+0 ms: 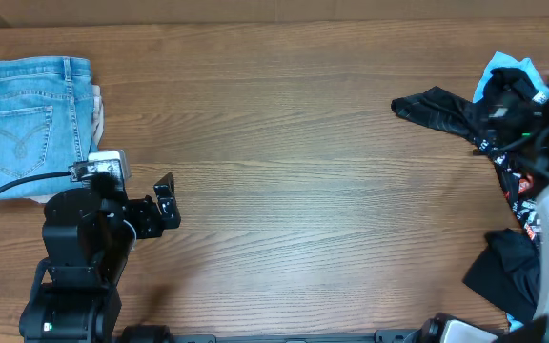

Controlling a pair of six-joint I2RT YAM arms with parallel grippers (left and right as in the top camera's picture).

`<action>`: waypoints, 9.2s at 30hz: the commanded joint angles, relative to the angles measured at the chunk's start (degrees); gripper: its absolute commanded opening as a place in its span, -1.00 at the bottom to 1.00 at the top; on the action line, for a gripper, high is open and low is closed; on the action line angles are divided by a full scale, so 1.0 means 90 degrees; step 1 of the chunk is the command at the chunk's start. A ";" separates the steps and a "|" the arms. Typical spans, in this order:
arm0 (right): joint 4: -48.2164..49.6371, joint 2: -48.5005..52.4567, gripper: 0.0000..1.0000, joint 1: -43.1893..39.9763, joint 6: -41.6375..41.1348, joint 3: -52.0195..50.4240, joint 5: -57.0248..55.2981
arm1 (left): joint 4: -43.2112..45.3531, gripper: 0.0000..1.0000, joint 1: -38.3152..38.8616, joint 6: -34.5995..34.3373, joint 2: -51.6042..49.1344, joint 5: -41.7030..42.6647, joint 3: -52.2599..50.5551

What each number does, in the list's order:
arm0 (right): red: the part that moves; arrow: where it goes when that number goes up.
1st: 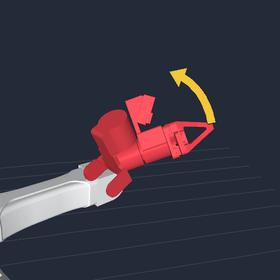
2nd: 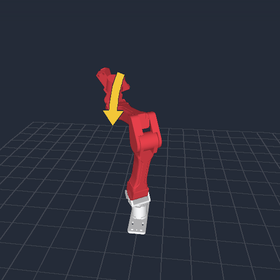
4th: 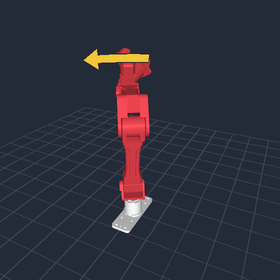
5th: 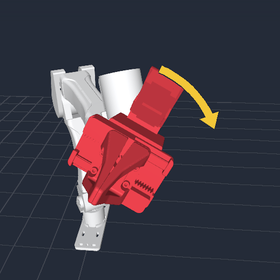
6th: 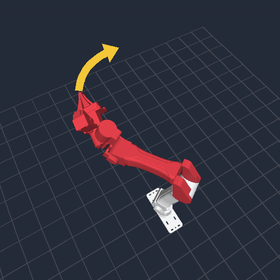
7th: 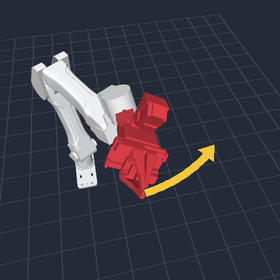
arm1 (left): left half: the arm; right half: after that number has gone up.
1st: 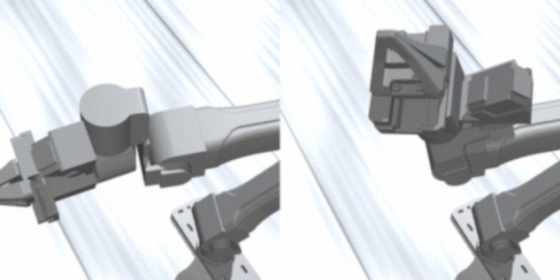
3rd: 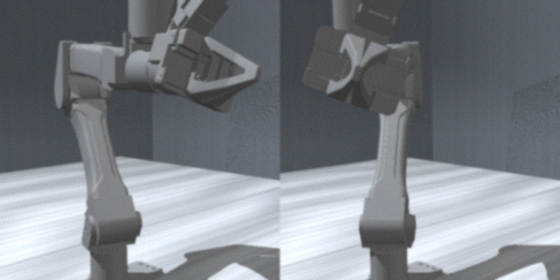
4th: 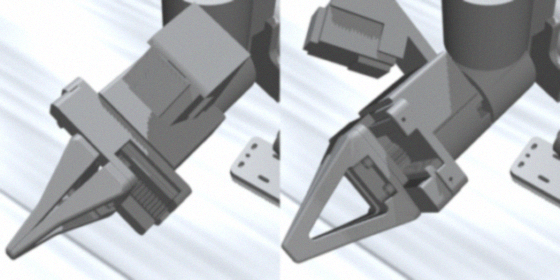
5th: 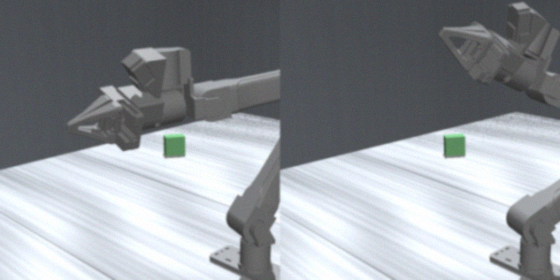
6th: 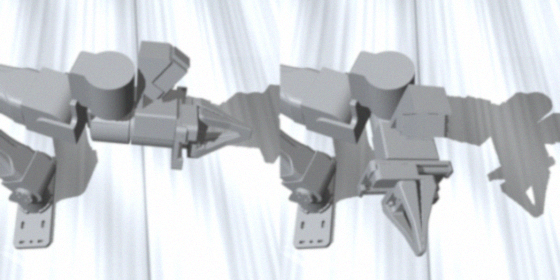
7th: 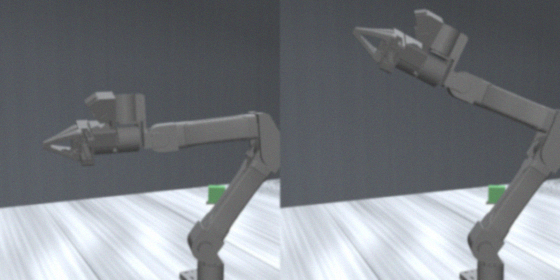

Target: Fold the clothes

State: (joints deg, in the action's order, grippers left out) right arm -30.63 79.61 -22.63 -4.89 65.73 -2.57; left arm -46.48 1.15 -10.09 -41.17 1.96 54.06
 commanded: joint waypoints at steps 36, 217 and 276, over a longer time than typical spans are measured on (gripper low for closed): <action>0.2917 0.3767 0.85 -0.2960 0.2220 0.0223 0.0384 | -0.0002 1.00 0.0041 0.0068 0.0002 0.0119 0.0189; -0.2754 0.0714 1.00 0.2761 -0.0442 0.1545 0.0199 | 0.3252 0.75 0.0682 -0.0522 -0.6781 0.1598 0.0189; -0.2854 0.0714 1.00 0.2761 -0.0437 0.1545 0.0197 | -0.1384 1.00 0.0811 -0.1953 -0.6955 0.1430 0.2795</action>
State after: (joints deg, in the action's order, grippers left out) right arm -56.29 87.22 2.33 -8.78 78.96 -1.23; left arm -60.36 6.61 -21.54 -104.38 13.63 82.81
